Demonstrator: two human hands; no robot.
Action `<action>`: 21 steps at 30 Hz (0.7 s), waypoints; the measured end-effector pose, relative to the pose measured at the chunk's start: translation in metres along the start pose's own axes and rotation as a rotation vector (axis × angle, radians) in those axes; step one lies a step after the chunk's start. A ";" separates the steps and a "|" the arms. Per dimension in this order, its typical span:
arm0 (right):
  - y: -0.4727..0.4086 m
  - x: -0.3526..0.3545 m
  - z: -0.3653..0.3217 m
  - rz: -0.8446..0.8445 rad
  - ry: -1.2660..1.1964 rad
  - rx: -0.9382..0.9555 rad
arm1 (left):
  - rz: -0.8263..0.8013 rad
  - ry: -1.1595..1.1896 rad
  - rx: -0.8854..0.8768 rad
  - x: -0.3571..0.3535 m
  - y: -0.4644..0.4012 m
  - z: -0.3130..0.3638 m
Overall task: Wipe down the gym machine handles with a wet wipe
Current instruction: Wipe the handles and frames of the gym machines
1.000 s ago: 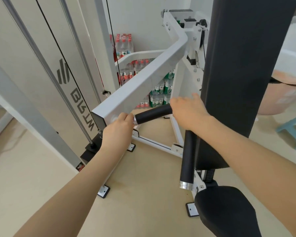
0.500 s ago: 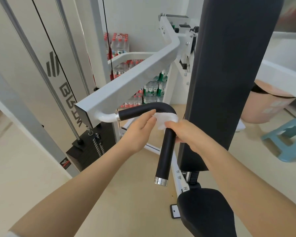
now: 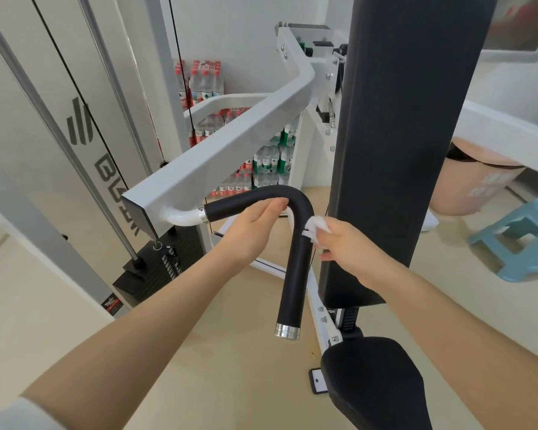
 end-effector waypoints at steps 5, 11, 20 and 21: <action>-0.014 0.079 0.012 0.510 0.200 -0.040 | -0.017 -0.024 0.007 -0.008 0.003 -0.002; -0.017 -0.009 -0.003 0.006 -0.708 -0.096 | -0.086 -0.030 -0.019 -0.024 0.012 -0.001; -0.007 -0.021 0.010 -0.062 -0.838 -0.041 | -0.158 0.142 0.060 -0.031 0.011 -0.015; -0.010 -0.019 0.009 -0.025 -0.898 -0.051 | -0.163 0.141 0.059 -0.031 0.011 -0.014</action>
Point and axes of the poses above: each hand's wrist, its own y-axis away from the middle knuckle, its own x-axis out of the back of the hand, z = x × y, the point moved 10 cm from there along -y, towards the middle knuckle, and after that the axes turned 2 degrees about -z, right-handed, at the moved point
